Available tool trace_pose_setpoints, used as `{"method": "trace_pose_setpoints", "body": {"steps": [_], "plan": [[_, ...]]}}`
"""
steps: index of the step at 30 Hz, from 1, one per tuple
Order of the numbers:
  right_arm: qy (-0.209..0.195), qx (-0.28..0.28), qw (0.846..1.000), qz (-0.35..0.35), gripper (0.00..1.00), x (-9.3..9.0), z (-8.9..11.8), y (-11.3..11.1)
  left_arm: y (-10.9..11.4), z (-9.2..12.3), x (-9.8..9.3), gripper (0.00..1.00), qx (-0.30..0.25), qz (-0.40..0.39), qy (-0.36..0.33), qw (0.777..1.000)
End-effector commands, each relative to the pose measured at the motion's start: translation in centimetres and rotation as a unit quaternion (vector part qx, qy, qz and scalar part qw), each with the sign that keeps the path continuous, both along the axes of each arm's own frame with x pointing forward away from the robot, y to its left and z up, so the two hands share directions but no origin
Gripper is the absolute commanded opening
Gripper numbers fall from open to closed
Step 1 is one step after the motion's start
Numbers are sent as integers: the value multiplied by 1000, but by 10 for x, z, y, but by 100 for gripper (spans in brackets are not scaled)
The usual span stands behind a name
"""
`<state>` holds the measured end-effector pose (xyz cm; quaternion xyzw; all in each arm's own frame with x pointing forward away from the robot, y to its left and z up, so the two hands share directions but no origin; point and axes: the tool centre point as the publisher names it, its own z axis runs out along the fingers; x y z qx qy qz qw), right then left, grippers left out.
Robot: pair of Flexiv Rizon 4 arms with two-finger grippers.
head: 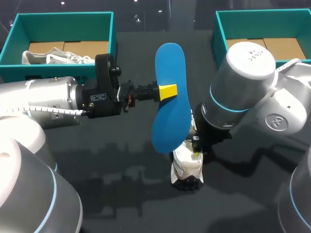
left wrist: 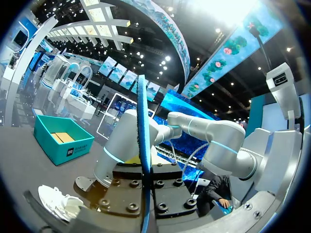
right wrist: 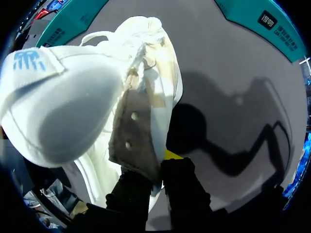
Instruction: Take the shoe out of the shoebox, open the shoe tongue, remove and reinsert the insole, then place the shoe into the shoebox
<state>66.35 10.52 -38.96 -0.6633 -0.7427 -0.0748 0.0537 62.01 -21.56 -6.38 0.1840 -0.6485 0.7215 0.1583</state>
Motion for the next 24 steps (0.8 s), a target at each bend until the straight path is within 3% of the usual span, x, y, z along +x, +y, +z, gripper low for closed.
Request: {"method": "trace_pose_setpoints", "body": {"steps": [1,2,9,12,24], "plan": [[3,15,1000,7,96,0,0,0,-4,-1,0,0,-1,1,0,1000],[3,22,1000,10,100,0,3,-1,-4,-1,0,0,-1,1,0,1000],[5,61,997,40,100,-2,38,-13,-4,-1,0,0,-1,1,0,1000],[37,107,992,60,100,3,54,-20,-4,-1,0,0,-1,1,0,1000],[37,107,992,60,100,3,54,-20,-4,-1,0,0,-1,1,0,1000]]}}
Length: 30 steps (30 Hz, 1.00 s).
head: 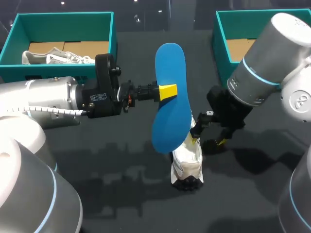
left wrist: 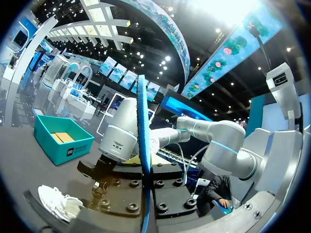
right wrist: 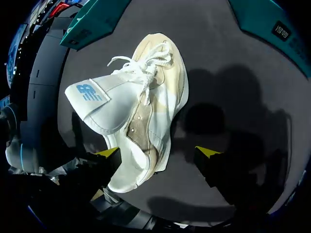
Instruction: Take the shoe out of the shoebox, open the shoe tongue, remove and reinsert the insole, then place the shoe into the shoebox
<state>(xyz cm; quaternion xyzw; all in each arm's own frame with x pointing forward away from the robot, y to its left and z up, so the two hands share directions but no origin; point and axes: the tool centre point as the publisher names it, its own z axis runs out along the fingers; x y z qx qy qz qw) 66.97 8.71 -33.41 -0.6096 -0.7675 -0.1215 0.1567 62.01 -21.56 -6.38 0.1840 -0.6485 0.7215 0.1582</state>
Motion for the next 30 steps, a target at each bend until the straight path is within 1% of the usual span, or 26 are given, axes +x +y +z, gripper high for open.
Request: {"method": "trace_pose_setpoints", "body": {"steps": [1,2,3,4,5,7,9,10,12,14,17,19,20,21,30], "plan": [[-3,3,1000,-2,100,-4,-1,-2,-4,-1,0,0,-1,1,0,1000],[-3,3,1000,-2,100,-4,-1,-2,-4,-1,0,0,-1,1,0,1000],[-5,27,1000,-11,100,-6,0,-2,-4,2,3,0,16,-2,-34,999],[-5,39,999,-24,100,-7,2,-4,-4,5,6,0,25,-7,-57,998],[-3,49,998,-37,100,-7,6,-6,-3,7,10,0,25,-9,-65,998],[-7,78,995,-55,100,-6,17,-13,-1,12,18,0,46,-10,-119,992],[6,95,993,-73,100,-4,29,-18,2,18,25,0,37,-17,-151,988],[1,112,991,-73,100,-4,36,-18,4,21,27,0,43,-13,-185,982],[2,127,989,-82,100,-3,46,-18,6,25,32,0,38,-15,-235,971],[-2,139,987,-84,100,-1,56,-17,9,29,35,0,46,-16,-292,955],[-8,159,984,-82,100,3,71,-15,11,32,40,0,43,-25,-356,933],[-5,175,981,-79,100,7,80,-14,12,33,39,0,46,-45,-424,904],[-8,195,978,-75,100,9,86,-13,13,33,39,0,34,-64,-455,888],[-11,196,978,-71,100,11,92,-12,13,33,39,0,34,-64,-455,888],[-11,196,978,-71,100,11,92,-12,13,33,39,0,34,-64,-455,888]]}}
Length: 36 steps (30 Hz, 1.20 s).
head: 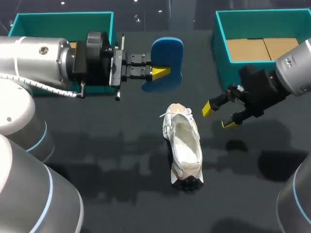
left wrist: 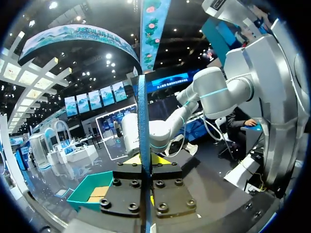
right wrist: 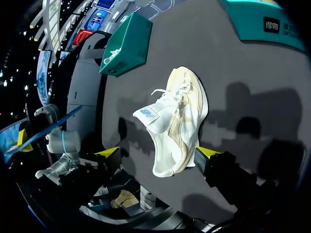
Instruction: Take the shoe out of the shoebox, open the shoe tongue, remove and reinsert the insole, then place the shoe into the shoebox
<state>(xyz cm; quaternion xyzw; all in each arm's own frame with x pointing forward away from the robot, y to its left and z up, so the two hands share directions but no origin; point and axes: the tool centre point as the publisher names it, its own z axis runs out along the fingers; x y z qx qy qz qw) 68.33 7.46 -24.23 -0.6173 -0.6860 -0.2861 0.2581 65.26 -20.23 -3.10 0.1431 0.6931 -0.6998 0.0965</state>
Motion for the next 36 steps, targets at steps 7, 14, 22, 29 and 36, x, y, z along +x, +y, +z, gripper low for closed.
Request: {"method": "trace_pose_setpoints", "body": {"steps": [7,14,22,29,36], "plan": [[13,32,999,-30,100,14,16,2,1,-13,18,0,61,-22,-190,980],[11,72,997,-40,100,34,44,4,-1,-36,33,0,71,1,-326,943],[27,131,989,-70,100,46,55,-3,3,-45,38,0,15,43,-405,913],[27,131,989,-70,100,46,55,-3,3,-45,38,0,15,43,-405,913],[27,142,987,-75,100,48,56,-5,2,-54,36,0,20,43,-444,895]]}}
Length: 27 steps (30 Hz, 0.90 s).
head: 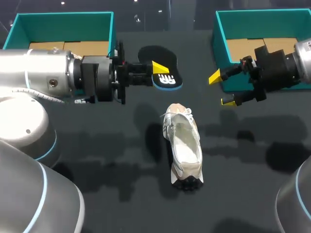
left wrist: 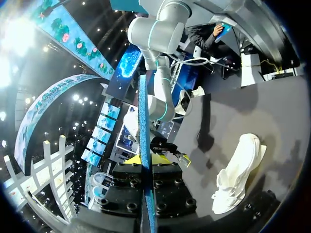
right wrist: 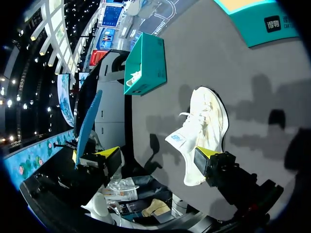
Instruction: Take the shoe out of the shoebox, open the shoe tongue, remove and reinsert the insole, then place the shoe into the shoebox
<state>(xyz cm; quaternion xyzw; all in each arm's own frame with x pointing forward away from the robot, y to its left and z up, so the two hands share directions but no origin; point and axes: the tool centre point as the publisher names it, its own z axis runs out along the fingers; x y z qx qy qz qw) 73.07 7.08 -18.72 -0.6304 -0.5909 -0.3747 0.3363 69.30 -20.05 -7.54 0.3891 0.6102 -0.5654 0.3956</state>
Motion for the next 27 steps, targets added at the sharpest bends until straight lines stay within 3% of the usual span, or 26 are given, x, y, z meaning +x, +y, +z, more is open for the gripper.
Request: {"method": "trace_pose_setpoints", "body": {"steps": [1,11,23,27], "plan": [[1,17,1000,-15,100,3,3,-1,0,-14,-6,0,0,-3,-60,998],[15,105,994,-24,100,18,22,3,-5,-48,-7,0,-11,13,-167,986],[28,85,996,-31,100,21,24,6,-6,-49,-3,0,-20,16,-162,987],[9,100,995,-12,100,26,26,17,-16,-65,7,0,-13,4,-147,989]]}}
